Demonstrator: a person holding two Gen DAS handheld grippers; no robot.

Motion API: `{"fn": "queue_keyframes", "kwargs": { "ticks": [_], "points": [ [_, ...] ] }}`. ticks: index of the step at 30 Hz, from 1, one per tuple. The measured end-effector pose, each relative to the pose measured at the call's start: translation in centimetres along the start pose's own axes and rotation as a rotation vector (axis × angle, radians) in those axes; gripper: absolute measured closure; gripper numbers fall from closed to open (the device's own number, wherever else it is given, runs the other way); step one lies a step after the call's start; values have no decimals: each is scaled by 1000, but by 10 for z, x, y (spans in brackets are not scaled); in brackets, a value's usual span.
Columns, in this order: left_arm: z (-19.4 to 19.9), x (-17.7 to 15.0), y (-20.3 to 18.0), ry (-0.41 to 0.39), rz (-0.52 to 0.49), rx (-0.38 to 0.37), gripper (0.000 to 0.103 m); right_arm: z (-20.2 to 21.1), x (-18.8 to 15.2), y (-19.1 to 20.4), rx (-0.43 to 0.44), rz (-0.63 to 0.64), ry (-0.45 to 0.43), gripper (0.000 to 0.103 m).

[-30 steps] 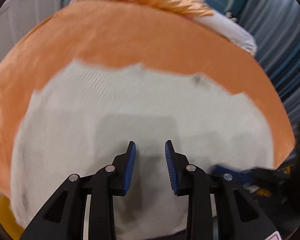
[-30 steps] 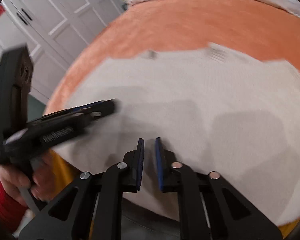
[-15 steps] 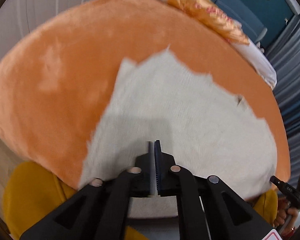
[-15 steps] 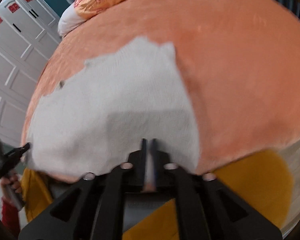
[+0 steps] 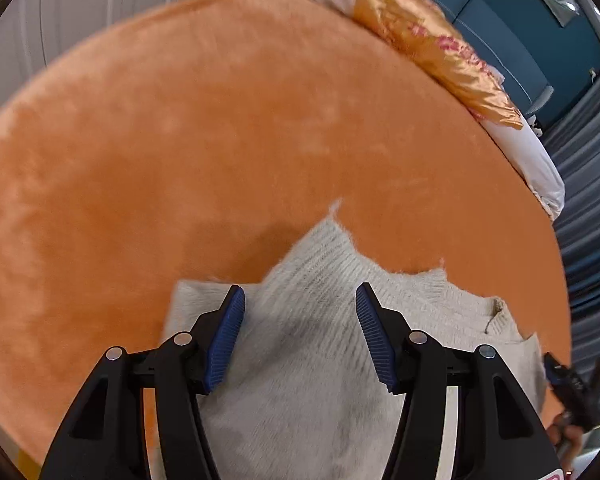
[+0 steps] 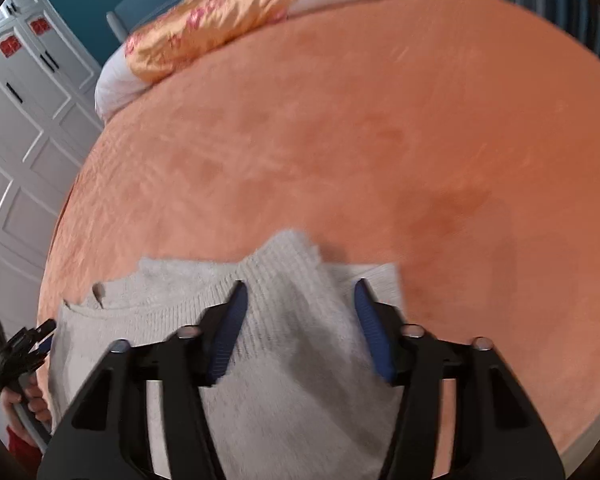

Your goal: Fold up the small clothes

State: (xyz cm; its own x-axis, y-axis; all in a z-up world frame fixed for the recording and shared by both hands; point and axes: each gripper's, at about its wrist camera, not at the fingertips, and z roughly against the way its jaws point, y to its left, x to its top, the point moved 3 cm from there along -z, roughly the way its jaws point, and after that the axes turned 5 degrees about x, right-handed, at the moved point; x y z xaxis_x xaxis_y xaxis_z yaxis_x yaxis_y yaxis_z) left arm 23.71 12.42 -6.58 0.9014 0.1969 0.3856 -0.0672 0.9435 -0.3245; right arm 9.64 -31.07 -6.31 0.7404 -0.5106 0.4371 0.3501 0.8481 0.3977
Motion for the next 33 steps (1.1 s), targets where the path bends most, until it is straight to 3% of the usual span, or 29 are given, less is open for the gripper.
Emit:
{"fn": "queue_keyframes", "kwargs": {
  "ticks": [1,2,8,10,13,15,17,22,23,24,25,28,30,33],
  "points": [
    [-4,-1,0,9,-4,4,67,-7,-1,4,-4,22,26,93],
    [-5,0,-1,13,-26,-10,94,-5,-1,7,3,31,22,96],
    [31,13,0,-110,-68,16,98,66,22,5,79,10,-239,98],
    [35,16,13,-145,-50,66,98,69,25,-7,69,-14,-259,98],
    [14,10,28,-94,-24,106,97,36,17,-32,17,-54,-180,98],
    [-5,0,30,-64,-61,161,97,2,4,-46,-42,-57,-94,98],
    [-9,-5,31,-91,-79,184,96,-18,-7,-52,-77,-29,-77,98],
    [-12,0,34,-104,-44,172,87,-11,4,-50,-47,-52,-61,93],
    [-7,1,32,-102,-51,159,83,0,7,-45,-35,-57,-69,84],
    [0,0,30,-105,-60,154,80,11,7,-41,-40,-57,-93,83],
    [9,-1,25,-116,-72,162,75,25,6,-33,-53,-45,-130,83],
    [55,-14,1,-200,-143,187,77,65,-10,6,24,21,-187,83],
    [85,-31,-23,-222,-169,121,77,69,-37,47,93,103,-129,83],
    [100,-72,-70,-161,-243,-19,77,52,-88,105,208,203,-10,84]
  ]
}}
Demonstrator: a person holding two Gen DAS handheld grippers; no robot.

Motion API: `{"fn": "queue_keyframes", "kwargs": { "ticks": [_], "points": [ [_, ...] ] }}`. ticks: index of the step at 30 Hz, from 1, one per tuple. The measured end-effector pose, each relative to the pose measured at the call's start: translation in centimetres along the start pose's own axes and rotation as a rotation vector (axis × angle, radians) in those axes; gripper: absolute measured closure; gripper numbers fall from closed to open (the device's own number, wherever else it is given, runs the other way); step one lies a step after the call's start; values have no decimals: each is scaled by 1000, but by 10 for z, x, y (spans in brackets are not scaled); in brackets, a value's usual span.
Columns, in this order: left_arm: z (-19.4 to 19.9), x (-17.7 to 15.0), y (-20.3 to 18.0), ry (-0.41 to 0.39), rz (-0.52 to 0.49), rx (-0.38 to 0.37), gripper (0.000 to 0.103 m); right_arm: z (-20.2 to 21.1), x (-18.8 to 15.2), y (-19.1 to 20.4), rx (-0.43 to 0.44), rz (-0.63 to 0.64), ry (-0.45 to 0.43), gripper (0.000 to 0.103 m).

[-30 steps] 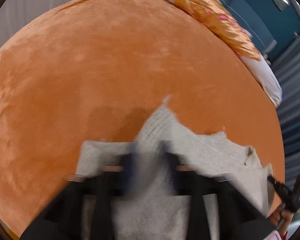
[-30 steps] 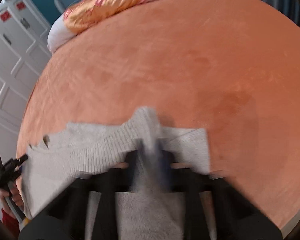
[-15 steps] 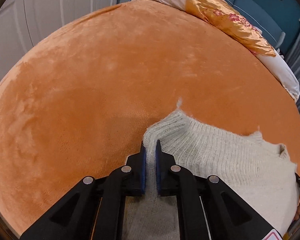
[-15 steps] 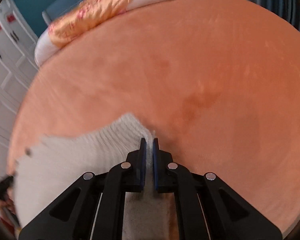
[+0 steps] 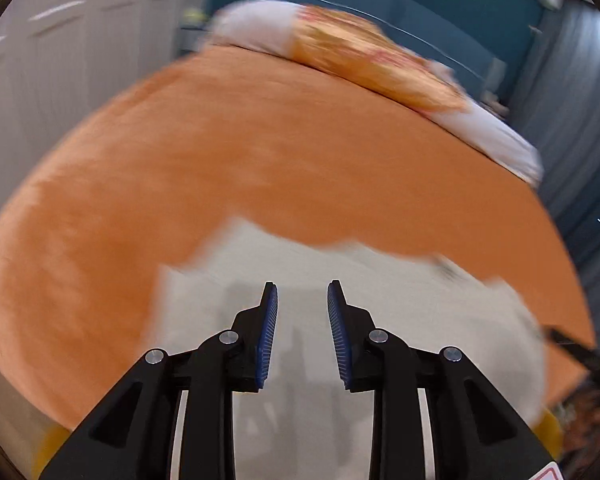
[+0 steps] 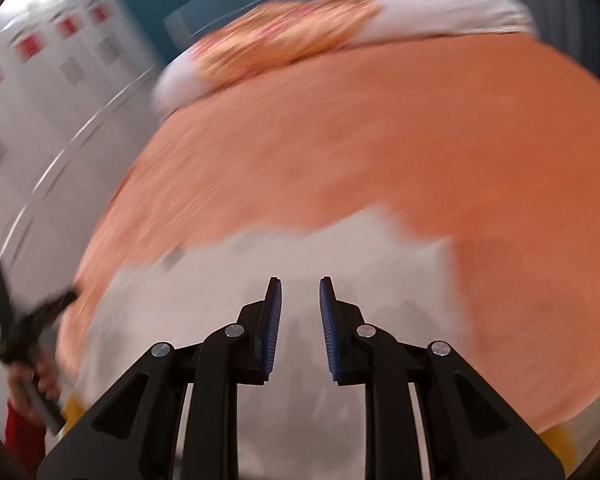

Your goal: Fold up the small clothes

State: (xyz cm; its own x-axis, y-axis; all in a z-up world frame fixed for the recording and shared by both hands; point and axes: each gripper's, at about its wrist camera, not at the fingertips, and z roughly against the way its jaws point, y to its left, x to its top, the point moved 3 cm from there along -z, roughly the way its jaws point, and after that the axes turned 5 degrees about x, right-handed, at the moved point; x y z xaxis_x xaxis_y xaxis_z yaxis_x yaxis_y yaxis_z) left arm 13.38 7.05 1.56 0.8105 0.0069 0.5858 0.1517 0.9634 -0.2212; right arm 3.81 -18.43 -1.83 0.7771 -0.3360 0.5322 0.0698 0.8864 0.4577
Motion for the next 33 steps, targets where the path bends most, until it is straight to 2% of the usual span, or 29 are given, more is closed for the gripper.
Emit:
{"fn": "queue_keyframes", "kwargs": {
  "ticks": [2,3,5,7,9,12,14,17,18,21,24,28,31,33],
  "points": [
    [-5,-27,-31,68,-52,-59,77,-24,-32,38,64,68,89,85],
    [-14,-47,-46,114,-94,-61,77,-29,-42,45,67,87,115,85],
    [-25,-68,-51,156,-125,-23,77,-40,-63,48,34,111,159,86],
    [-33,-87,-37,187,-105,15,77,-38,-74,27,-6,76,178,92],
    [-27,-93,-20,176,-71,5,82,-30,-78,1,-49,38,184,103],
    [-20,-96,-3,191,-41,27,86,-17,-91,-36,-108,-33,203,103],
    [-17,-98,1,193,-33,38,86,-9,-99,-47,-104,-71,204,103],
    [-15,-100,1,194,-32,52,87,-3,-97,-32,-145,-29,189,103],
    [-15,-100,-1,192,-37,62,87,-2,-93,-24,-147,-10,178,99],
    [-14,-102,-2,189,-41,71,87,3,-71,13,-106,50,134,99],
    [-13,-103,0,194,-27,62,87,-11,-48,41,-71,102,124,99],
    [-13,-103,2,199,-18,49,87,-44,-40,58,-75,128,178,99],
    [-14,-104,5,200,-7,36,87,-73,-58,52,-107,129,262,99],
    [-13,-103,6,200,-1,25,87,-74,-65,51,-112,134,250,101]
  ]
}}
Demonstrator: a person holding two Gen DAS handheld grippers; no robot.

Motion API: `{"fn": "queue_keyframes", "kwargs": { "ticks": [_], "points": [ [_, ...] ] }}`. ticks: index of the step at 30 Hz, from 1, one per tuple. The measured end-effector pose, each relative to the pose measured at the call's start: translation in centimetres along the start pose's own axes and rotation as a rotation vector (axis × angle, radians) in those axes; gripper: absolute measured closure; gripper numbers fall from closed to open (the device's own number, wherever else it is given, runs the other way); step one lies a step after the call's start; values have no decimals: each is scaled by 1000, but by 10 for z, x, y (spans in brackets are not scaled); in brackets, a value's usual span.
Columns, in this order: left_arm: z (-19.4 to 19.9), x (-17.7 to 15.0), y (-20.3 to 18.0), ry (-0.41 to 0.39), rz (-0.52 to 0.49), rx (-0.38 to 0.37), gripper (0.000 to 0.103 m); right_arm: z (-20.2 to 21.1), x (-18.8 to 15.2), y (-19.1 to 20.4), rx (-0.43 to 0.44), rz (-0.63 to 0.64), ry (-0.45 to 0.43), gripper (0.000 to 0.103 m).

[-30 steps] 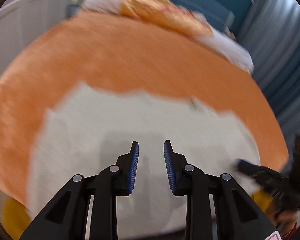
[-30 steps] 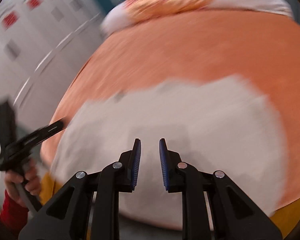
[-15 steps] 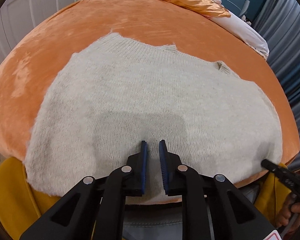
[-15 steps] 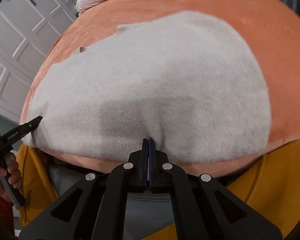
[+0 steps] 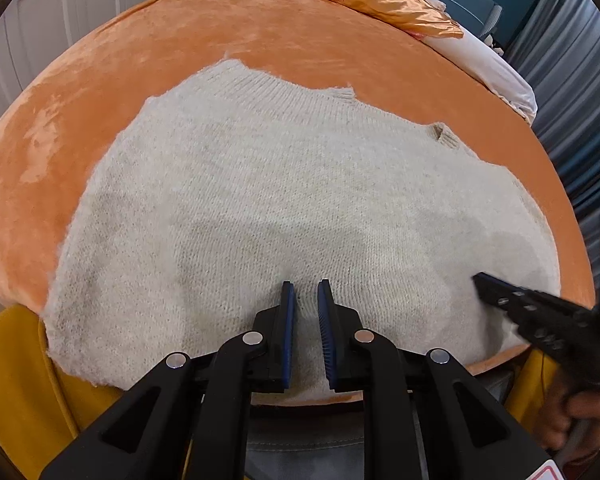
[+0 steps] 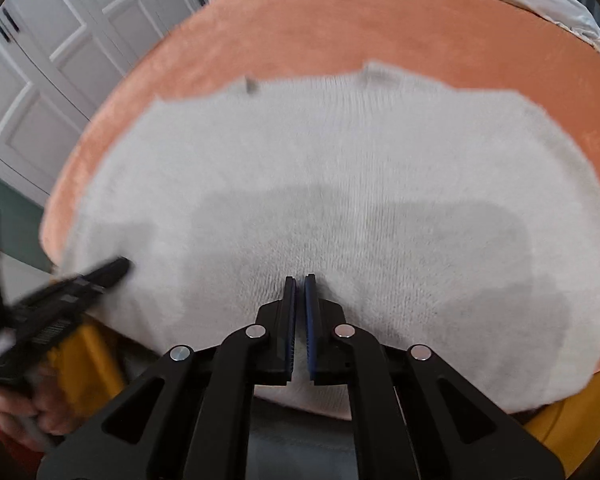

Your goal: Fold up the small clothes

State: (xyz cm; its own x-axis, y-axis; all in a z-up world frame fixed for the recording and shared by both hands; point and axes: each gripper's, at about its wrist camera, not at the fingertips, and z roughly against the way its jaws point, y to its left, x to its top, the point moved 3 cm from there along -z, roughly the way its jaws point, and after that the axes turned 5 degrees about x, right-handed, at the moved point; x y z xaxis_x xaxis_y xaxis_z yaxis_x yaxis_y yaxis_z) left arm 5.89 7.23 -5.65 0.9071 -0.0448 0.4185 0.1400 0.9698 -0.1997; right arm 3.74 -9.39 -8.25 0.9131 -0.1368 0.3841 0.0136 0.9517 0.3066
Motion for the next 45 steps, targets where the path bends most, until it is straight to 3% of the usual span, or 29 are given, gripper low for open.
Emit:
{"fn": "queue_keyframes", "kwargs": {
  "ticks": [3,7,9,12,15,17,21,23,26,27,29,30,31,34,37,39,45],
  "points": [
    [15,5,7,-20,40,-25,86,5,7,3,-8,-11,19,100],
    [44,26,39,-111,156,-45,59,13,28,17,29,-8,-7,98],
    [49,39,62,-138,212,-22,55,10,39,26,63,-7,-4,98],
    [39,55,94,-115,268,13,53,-9,49,40,47,25,33,98],
    [15,62,116,-61,318,-5,49,-38,51,42,24,25,108,99],
    [-1,64,123,-15,346,-26,47,-47,53,41,13,22,113,101],
    [-22,60,122,41,366,-49,39,-53,55,36,42,-10,138,102],
    [-26,60,117,19,356,-36,32,-53,53,33,63,-28,142,103],
    [-27,61,108,11,330,-8,30,-53,49,32,79,-39,137,103],
    [-28,62,107,9,323,-10,31,-54,50,33,85,-38,139,103],
    [-27,65,103,3,318,-47,66,-55,50,34,88,-39,138,103],
    [-26,67,102,10,322,-56,71,-55,50,33,92,-37,138,103],
    [-23,68,101,5,329,-64,88,-54,50,32,103,-39,136,103],
    [0,75,90,-40,331,-93,90,-46,48,24,146,-82,125,102],
    [33,84,57,-105,260,-116,91,-22,42,15,192,-147,101,95],
    [58,91,24,-153,185,-135,91,-2,35,11,192,-132,76,86],
    [96,104,-98,-218,-57,-228,92,58,9,-40,133,-141,-8,86]
  ]
}}
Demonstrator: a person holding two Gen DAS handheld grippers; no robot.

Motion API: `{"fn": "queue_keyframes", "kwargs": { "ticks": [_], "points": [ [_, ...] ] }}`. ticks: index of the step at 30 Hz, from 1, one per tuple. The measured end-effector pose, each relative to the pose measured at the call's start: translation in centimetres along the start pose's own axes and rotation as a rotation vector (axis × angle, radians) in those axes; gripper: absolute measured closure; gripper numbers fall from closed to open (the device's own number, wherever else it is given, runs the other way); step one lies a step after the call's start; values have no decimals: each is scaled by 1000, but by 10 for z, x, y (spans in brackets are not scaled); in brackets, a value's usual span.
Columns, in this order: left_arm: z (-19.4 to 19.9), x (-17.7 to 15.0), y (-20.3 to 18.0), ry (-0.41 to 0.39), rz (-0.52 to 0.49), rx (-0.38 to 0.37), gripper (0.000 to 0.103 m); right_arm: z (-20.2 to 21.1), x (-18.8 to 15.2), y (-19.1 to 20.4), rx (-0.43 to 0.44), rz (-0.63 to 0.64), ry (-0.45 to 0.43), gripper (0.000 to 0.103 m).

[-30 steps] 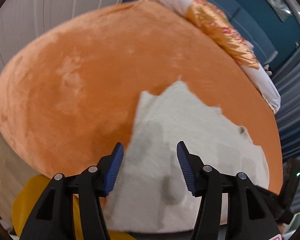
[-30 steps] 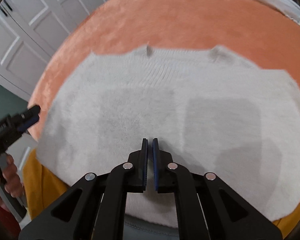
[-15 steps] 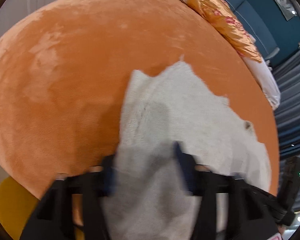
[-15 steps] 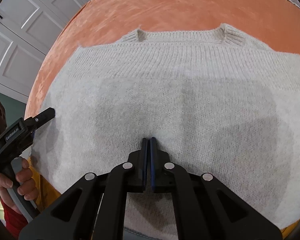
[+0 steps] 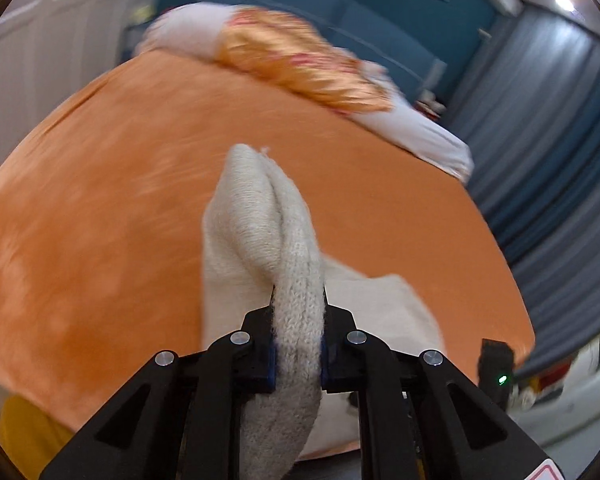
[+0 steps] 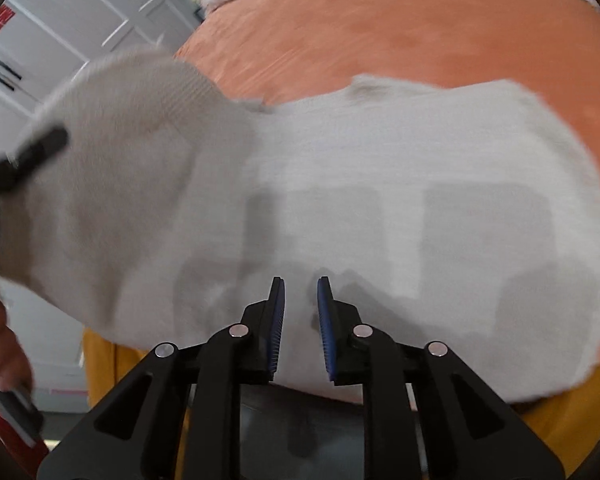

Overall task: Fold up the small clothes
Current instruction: 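Lift the hem with both grippers and fold it over toward the collar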

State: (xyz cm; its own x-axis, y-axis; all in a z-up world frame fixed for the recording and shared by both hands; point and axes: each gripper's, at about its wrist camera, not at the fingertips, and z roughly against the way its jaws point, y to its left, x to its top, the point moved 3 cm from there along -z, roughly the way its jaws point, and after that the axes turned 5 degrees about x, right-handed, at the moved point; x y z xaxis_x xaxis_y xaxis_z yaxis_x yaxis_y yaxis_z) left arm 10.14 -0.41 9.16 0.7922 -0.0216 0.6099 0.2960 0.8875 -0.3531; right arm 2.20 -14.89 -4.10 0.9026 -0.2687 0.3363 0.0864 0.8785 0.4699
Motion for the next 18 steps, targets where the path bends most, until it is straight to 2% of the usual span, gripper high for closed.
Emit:
{"fn": "queue_keyframes", "kwargs": {
  "ticks": [4,8,12,14,18],
  "points": [
    [-33,-6,-76,54,-122,-69,92,37,-12,-41,-13,-74,-60,86],
    [-87,-28,-128,151,-201,-61,92,68,-26,-79,-36,-143,-109,86],
    [-149,-65,-147,270,-233,9,92,86,-37,-108,-56,-197,-130,86],
    [-165,-78,-148,305,-233,31,92,92,-41,-120,-59,-218,-136,86],
    [-171,-91,-160,287,-289,79,87,98,-38,-133,-46,-240,-143,86]
  ]
}}
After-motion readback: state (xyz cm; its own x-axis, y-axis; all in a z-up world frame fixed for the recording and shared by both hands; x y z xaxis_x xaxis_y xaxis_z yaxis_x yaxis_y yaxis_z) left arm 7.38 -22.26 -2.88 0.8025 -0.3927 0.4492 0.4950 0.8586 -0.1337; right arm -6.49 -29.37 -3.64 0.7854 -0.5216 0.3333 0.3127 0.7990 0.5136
